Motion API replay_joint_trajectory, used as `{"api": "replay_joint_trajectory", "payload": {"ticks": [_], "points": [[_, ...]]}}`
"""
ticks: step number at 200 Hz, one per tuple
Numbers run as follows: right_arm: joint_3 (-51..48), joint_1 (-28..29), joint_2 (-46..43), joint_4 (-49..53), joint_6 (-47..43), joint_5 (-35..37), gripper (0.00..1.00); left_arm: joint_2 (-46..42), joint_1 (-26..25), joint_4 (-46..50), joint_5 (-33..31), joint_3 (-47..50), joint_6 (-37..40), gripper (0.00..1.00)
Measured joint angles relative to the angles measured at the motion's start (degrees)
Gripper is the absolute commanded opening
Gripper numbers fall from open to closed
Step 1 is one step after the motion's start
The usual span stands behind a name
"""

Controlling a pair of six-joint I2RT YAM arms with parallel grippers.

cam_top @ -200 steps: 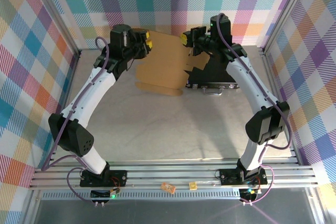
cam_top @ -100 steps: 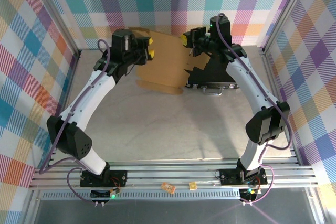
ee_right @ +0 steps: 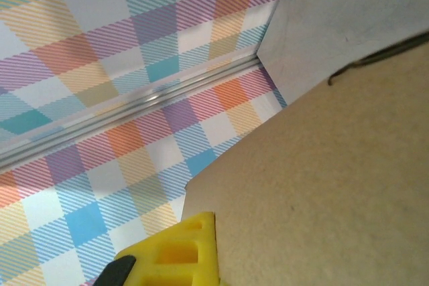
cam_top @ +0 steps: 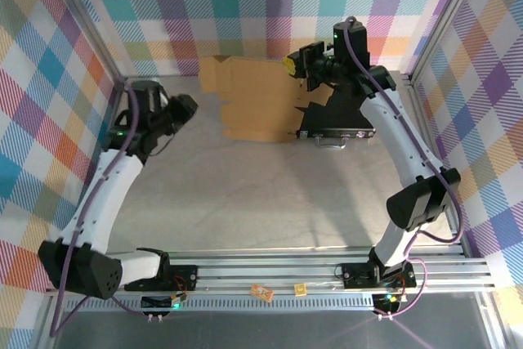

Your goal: Fold the paper box

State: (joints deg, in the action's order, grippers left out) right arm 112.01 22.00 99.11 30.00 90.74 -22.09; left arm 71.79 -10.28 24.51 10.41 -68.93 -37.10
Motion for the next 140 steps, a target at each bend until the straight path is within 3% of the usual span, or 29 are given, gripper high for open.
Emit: {"api": "replay_joint_trajectory", "payload": {"ticks": [35, 63, 97, 140], "points": [[7.89, -1.09, 3.10, 4.90, -0.96, -2.56, 0.00, 2.51, 0.35, -18.21, 6.43, 18.32, 12.79, 0.34], [12.20, -1.86, 5.64, 8.98, -1.66, -4.20, 0.00, 3.26, 0.81, -32.94, 10.03, 22.40, 18.60, 0.38], [14.29, -2.19, 7.06, 13.75, -1.70, -6.01, 0.00, 6.56, 1.62, -47.32, 13.62, 22.29, 19.85, 0.39], [14.16, -2.54, 4.83, 21.29, -4.35, -6.47, 0.00, 5.09, 2.71, -53.83, 14.78, 24.50, 17.99, 0.39]]}}
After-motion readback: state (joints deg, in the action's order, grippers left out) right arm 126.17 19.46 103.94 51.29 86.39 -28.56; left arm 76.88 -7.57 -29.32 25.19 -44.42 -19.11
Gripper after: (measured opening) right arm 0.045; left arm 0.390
